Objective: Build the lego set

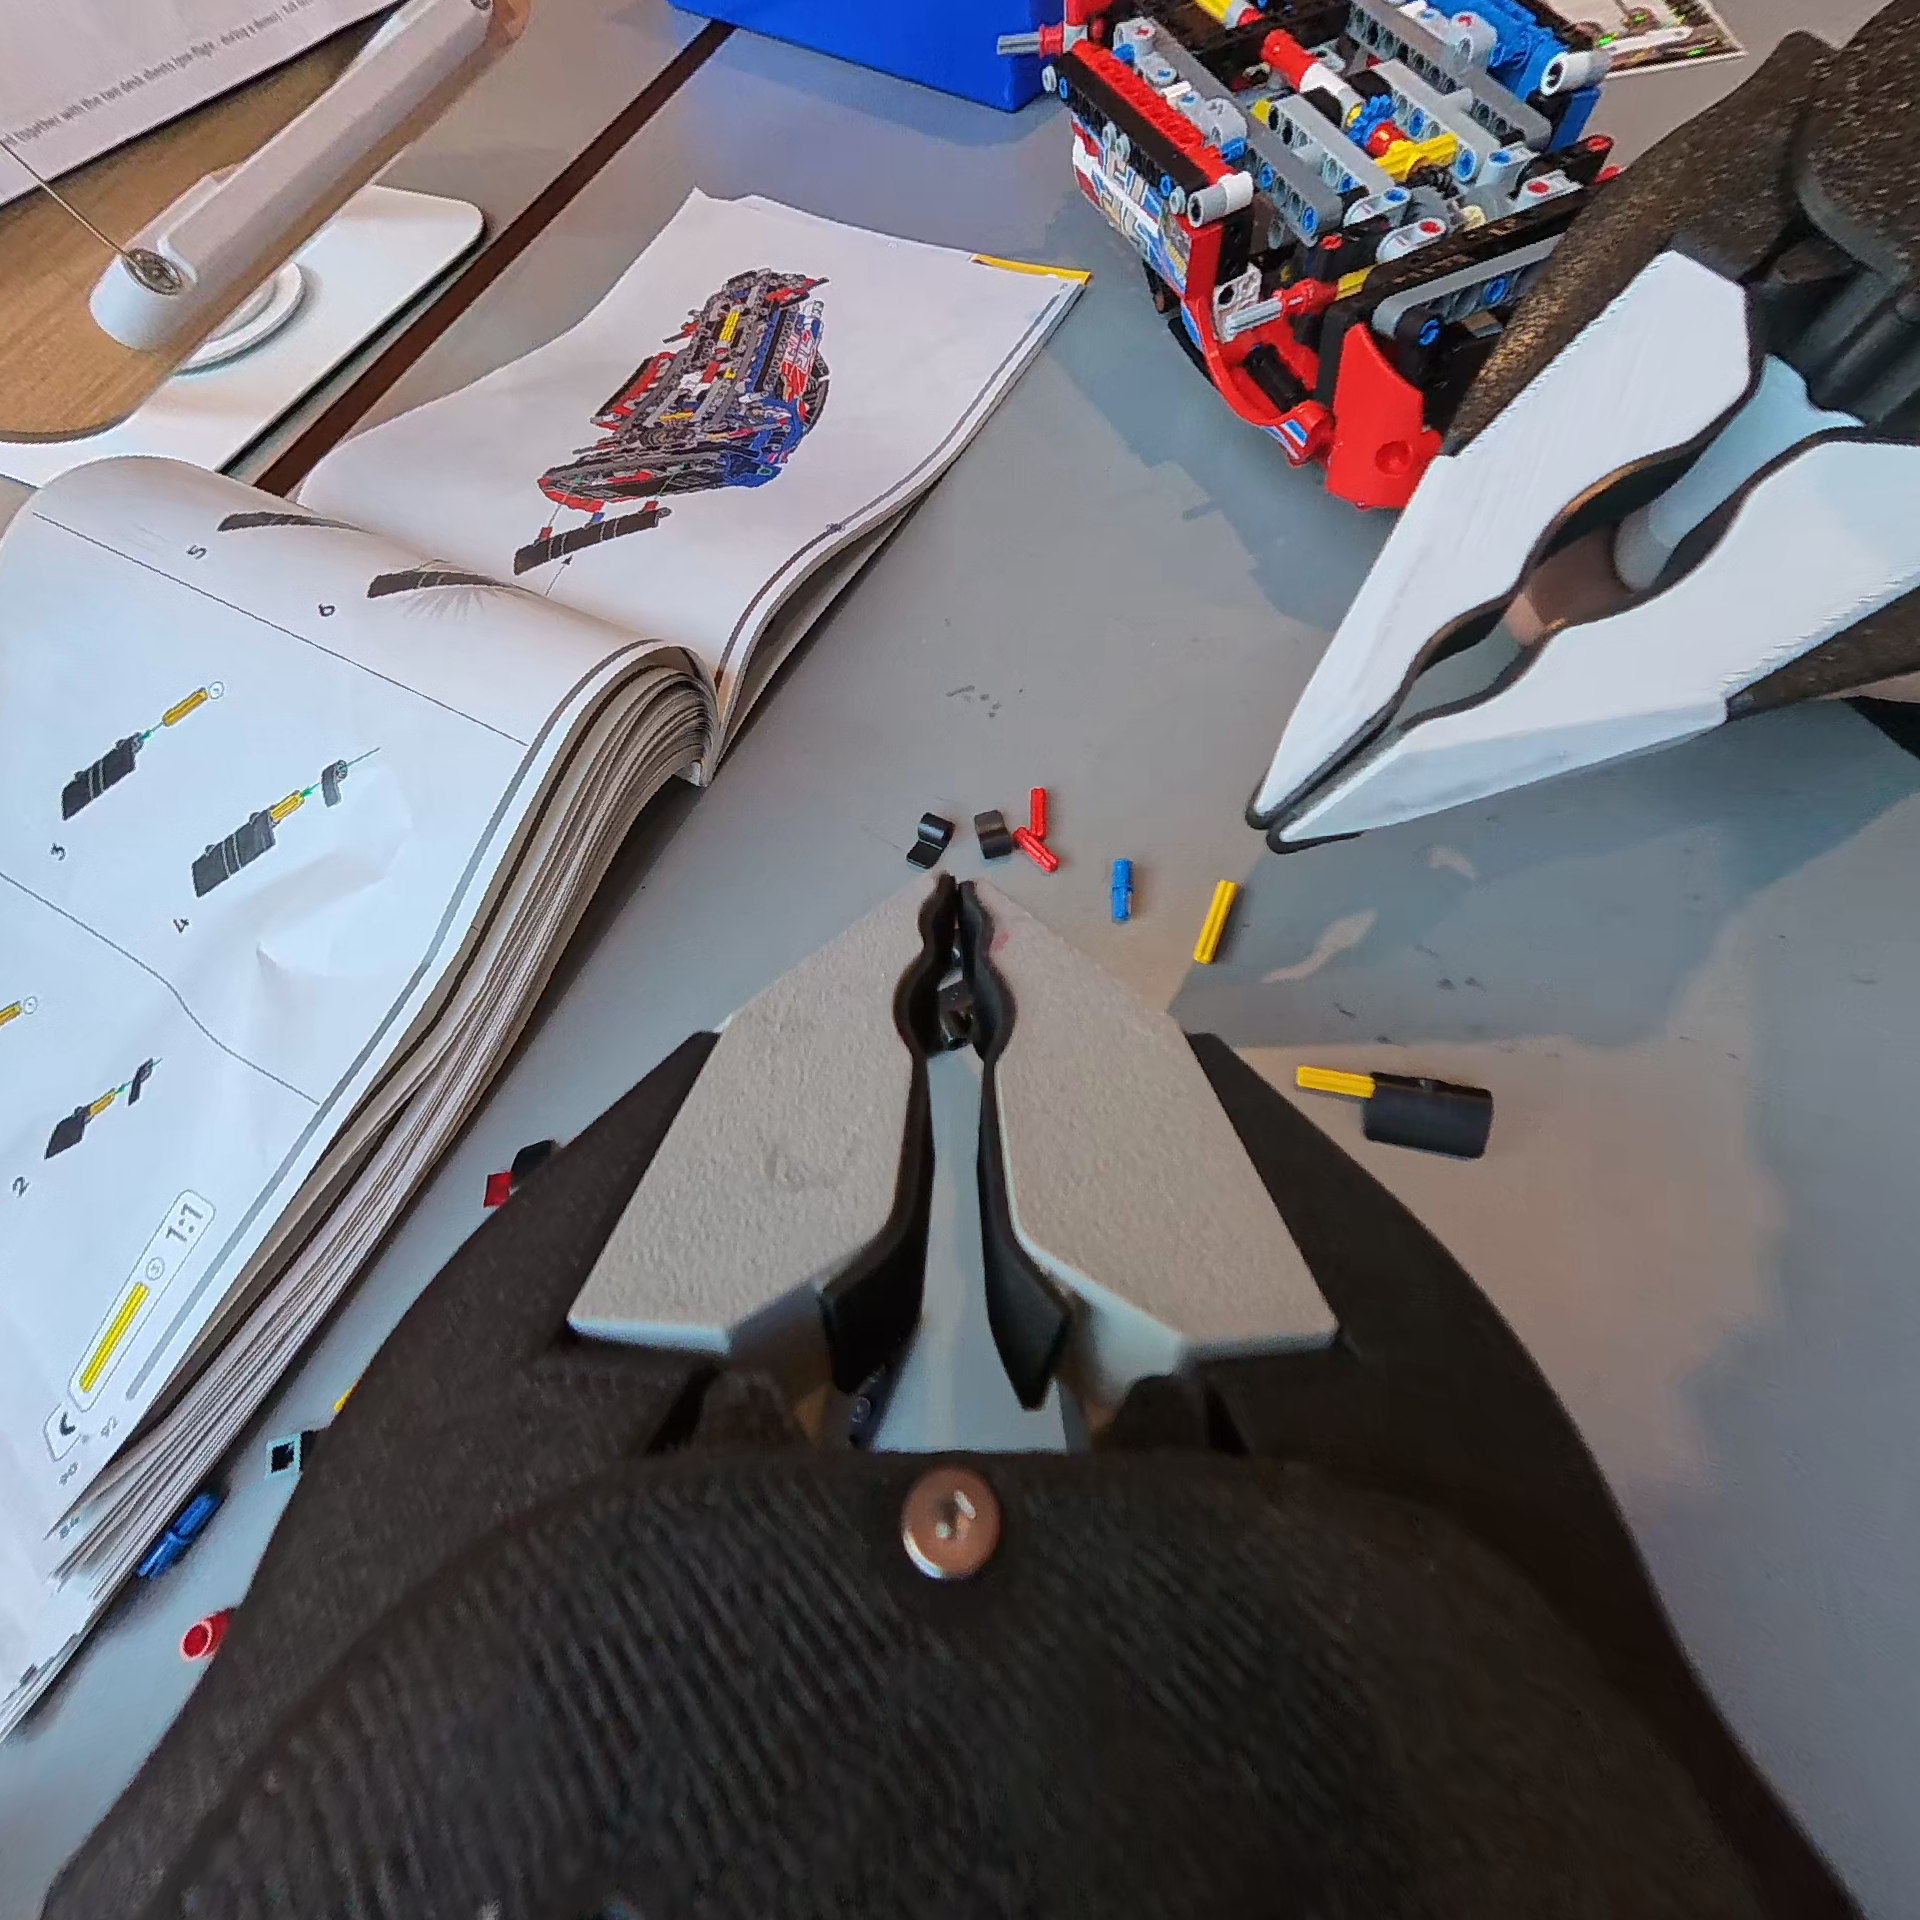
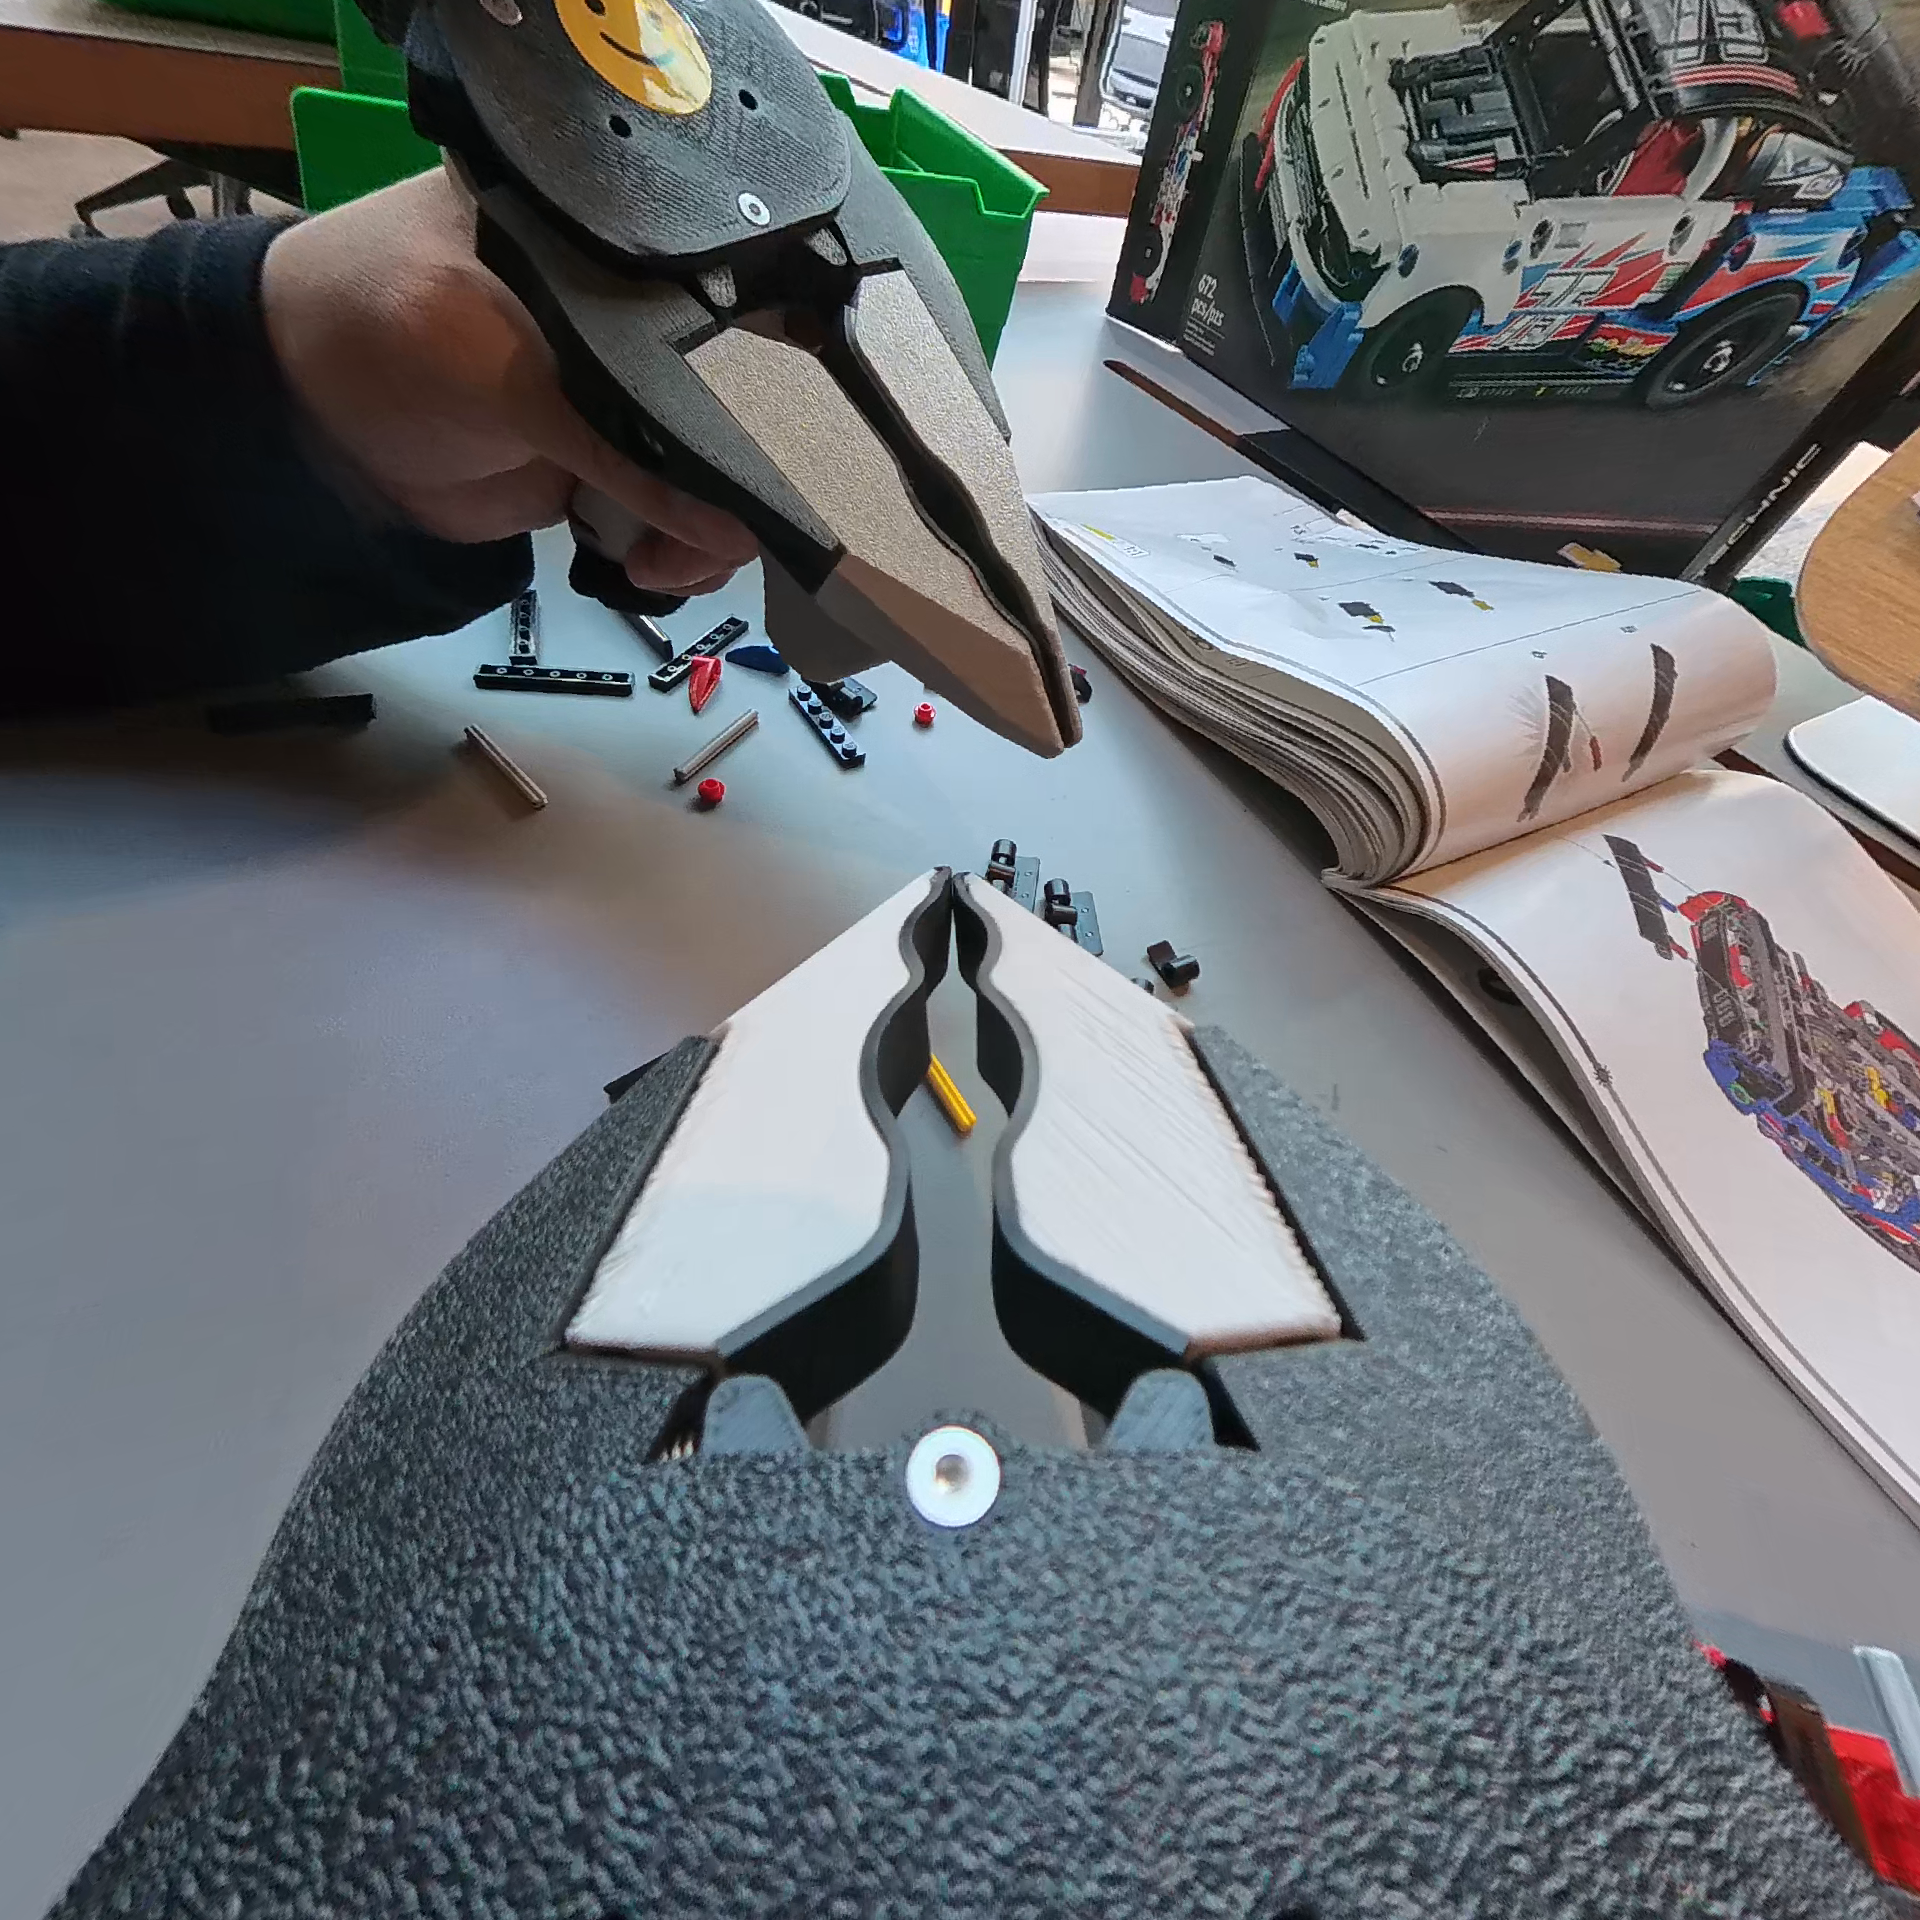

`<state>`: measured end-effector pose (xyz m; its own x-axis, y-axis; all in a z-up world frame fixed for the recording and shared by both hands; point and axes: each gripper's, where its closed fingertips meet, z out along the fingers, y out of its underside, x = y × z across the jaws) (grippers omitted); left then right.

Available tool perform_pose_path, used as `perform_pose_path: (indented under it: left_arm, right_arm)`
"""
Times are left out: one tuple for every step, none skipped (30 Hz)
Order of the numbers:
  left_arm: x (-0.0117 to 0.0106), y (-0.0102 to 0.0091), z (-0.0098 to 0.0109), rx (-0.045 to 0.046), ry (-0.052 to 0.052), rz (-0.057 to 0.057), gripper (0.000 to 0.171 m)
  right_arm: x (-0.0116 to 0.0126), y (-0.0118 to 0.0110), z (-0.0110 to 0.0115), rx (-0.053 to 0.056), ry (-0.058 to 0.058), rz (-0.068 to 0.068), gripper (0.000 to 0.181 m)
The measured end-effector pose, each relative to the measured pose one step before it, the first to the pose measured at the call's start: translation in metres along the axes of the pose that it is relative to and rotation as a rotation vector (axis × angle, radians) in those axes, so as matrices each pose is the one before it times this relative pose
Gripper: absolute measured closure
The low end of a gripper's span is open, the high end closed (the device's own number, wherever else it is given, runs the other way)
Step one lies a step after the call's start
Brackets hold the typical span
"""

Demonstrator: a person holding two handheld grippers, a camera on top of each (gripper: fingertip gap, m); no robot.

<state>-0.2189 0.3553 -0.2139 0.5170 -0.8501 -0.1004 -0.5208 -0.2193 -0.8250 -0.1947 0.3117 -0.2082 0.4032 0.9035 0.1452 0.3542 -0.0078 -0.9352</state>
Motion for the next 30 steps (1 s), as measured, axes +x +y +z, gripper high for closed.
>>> perform_pose_path:
  left_arm:
    - [-0.00074,0.0,-0.00019,0.00083,-0.0025,-0.0019,0.171]
    - [-0.00095,0.00012,-0.00026,0.00016,-0.0034,-0.0027,0.171]
    - [-0.00173,0.00025,-0.00047,-0.00056,-0.0075,-0.0045,0.171]
    - [-0.00252,0.00027,-0.0005,0.00028,-0.01,-0.008,0.171]
    - [-0.00267,0.00042,-0.00062,0.00045,-0.0081,-0.0128,0.171]
    - [-0.00336,0.0004,-0.00058,0.00115,-0.0096,-0.0172,0.171]
    - [-0.00396,0.00092,-0.0006,-0.00002,-0.0104,-0.0209,0.171]
    - [-0.00422,0.00139,-0.00065,-0.00206,-0.0088,-0.024,0.171]
    - [-0.00429,0.00143,-0.00054,-0.00138,-0.0073,-0.0249,0.171]
    - [-0.00442,0.00113,-0.00071,0.00065,-0.0081,-0.0257,0.171]
    - [-0.00394,0.00064,-0.00076,0.00252,-0.0048,-0.0245,0.171]
    - [-0.00307,0.00024,-0.0009,0.00391,-0.0008,-0.022,0.171]
    - [-0.00219,-0.0001,-0.00067,0.00492,0.0018,-0.0196,0.171]
    - [-0.00155,-0.00028,-0.00059,0.00558,0.0028,-0.017,0.171]
    - [-0.00033,-0.00051,-0.00041,0.00442,0.0061,-0.0108,0.171]
    - [0.0001,-0.00019,-0.00029,0.00082,0.0039,-0.0044,0.171]
    - [0.00016,0.00025,-0.0001,-0.00284,-0.0012,0.0014,0.171]
    - [0.0004,0.0003,0.00012,-0.00413,-0.0031,0.008,0.171]
    - [0.00047,0.00047,0.00024,-0.00534,-0.0052,0.0105,0.171]
    - [0.00044,0.00038,0.00034,-0.00544,-0.0054,0.0105,0.171]
    - [0.00093,0.00029,0.00028,-0.00444,-0.0022,0.01,0.171]
    - [0.00102,-0.00006,0.00012,-0.00234,-0.0003,0.0079,0.171]
    - [0.00051,-0.0003,-0.00005,-0.00011,-0.0014,0.005,0.171]
    - [0.00004,-0.0003,-0.00015,0.00049,-0.0027,0.0033,0.171]
    - [-0.00082,-0.00006,-0.00028,0.00012,-0.0047,0.0015,0.171]
    - [-0.00139,0.00009,-0.00046,-0.00027,-0.0061,-0.0012,0.171]
    - [-0.00219,0.0001,-0.00078,0.00064,-0.0077,-0.0036,0.171]
    - [-0.00238,-0.00039,-0.00108,0.0029,-0.0071,-0.0059,0.171]
    - [-0.00248,-0.00055,-0.00116,0.00511,-0.0061,-0.0084,0.171]
    - [-0.00275,-0.0003,-0.00133,0.00345,-0.0058,-0.0112,0.171]
  right_arm:
    - [0.00013,-0.00005,-0.00004,0.0006,0.0008,0.0002,0.181]
    - [0.00024,-0.00024,-0.0002,0.0018,0.0017,0.0006,0.181]
    - [0.00031,-0.00039,-0.00034,0.0027,0.0018,0.0011,0.181]
    - [0.00025,-0.00027,-0.00017,0.0022,0.0007,0.0016,0.181]
    - [0.0002,-0.00014,-0.00008,0.001,-0.0005,0.0021,0.181]
    - [0.00008,-0.00006,-0.00016,0.0005,-0.0008,0.0018,0.181]
    - [0.0001,-0.00011,-0.00008,0.0006,-0.0005,0.0016,0.181]
    - [0.00028,-0.00013,-0.00013,0.001,0.0005,0.0015,0.181]
    - [-0.00017,0.00009,0.0,-0.0006,-0.0015,0.0006,0.181]
    - [-0.00052,0.00051,0.00018,-0.004,-0.0037,0.0001,0.179]
    - [-0.00093,0.00076,-0.0001,-0.0053,-0.003,-0.0024,0.179]
    - [-0.00045,0.00093,-0.00036,-0.0058,0.0027,-0.0057,0.179]
    - [-0.00029,0.00119,-0.00068,-0.0065,0.0049,-0.0066,0.179]
    - [-0.00141,0.00151,-0.00085,-0.0089,-0.0026,-0.0056,0.179]
    - [-0.00326,0.00308,-0.00048,-0.0195,-0.0177,-0.0013,0.179]
    - [-0.00471,0.0053,-0.00027,-0.0327,-0.0308,0.0064,0.179]
    - [-0.00548,0.00641,-0.00028,-0.0391,-0.0389,0.0132,0.178]
    - [-0.00584,0.0067,-0.00017,-0.0412,-0.0441,0.0216,0.176]
    - [-0.00448,0.00569,-0.00067,-0.0329,-0.0352,0.0274,0.172]
    - [-0.00436,0.00379,-0.00125,-0.0191,-0.0325,0.0211,0.171]
    - [-0.00403,0.00288,-0.00142,-0.0133,-0.0285,0.0133,0.171]
    - [-0.00234,0.00295,-0.00077,-0.014,-0.0157,0.007,0.171]
    - [-0.00261,0.00334,0.00006,-0.0183,-0.0163,0.0004,0.171]
    - [-0.00307,0.0031,0.00093,-0.0222,-0.0173,0.0004,0.171]
    - [-0.00243,0.0017,0.00176,-0.0157,-0.0101,0.0014,0.168]
    - [-0.00239,0.00049,0.00226,-0.0101,-0.0066,0.0011,0.163]
    - [-0.00252,0.00053,0.00262,-0.0122,-0.0065,-0.0011,0.159]
    - [-0.00249,0.00043,0.00259,-0.012,-0.005,-0.007,0.157]
    - [-0.00153,0.00019,0.00223,-0.0092,0.0009,-0.0128,0.156]
    - [-0.00047,0.00062,0.00188,-0.0107,0.0058,-0.014,0.156]
